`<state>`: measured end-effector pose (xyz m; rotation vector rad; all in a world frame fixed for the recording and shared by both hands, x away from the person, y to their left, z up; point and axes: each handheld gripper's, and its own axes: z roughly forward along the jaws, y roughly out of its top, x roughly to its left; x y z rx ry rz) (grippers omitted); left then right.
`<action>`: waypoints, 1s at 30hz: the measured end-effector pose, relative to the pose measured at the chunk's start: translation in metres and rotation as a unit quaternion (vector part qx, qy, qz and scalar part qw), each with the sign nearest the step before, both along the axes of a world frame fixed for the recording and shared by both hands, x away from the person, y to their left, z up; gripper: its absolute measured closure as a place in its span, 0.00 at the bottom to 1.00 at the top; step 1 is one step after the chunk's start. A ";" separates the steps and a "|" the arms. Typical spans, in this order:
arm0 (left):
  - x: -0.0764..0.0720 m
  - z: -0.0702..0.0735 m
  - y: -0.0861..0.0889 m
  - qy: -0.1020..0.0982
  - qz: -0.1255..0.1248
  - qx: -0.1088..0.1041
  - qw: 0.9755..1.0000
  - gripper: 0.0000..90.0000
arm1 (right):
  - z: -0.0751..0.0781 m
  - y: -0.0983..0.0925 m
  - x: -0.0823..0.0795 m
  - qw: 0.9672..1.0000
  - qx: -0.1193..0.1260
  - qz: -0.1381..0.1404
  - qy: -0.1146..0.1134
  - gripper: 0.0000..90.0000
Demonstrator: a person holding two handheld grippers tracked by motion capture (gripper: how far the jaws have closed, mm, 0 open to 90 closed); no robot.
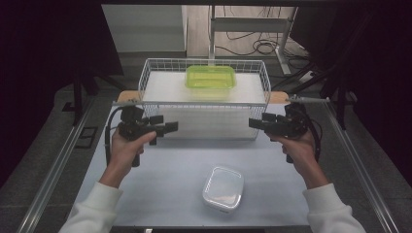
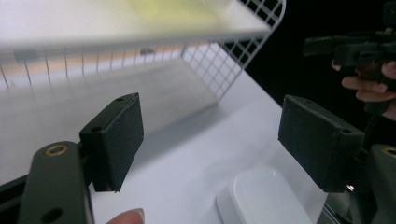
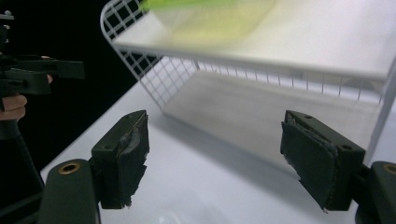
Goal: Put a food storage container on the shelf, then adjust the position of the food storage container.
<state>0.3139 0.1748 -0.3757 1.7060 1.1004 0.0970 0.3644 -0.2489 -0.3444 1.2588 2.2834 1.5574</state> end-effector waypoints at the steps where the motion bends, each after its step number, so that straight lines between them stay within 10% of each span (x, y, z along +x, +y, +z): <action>1: -0.004 -0.007 0.000 0.003 0.001 0.007 1.000 0.24 | -0.005 -0.002 -0.003 1.000 -0.004 0.001 -0.001 0.26; 16: -0.043 -0.087 0.002 0.073 0.011 0.086 0.994 0.25 | -0.071 -0.020 -0.047 0.997 -0.061 -0.003 0.046 0.27; 30: -0.051 -0.090 0.006 0.071 0.019 0.090 0.993 0.25 | -0.096 -0.012 -0.065 0.994 -0.084 0.004 0.069 0.29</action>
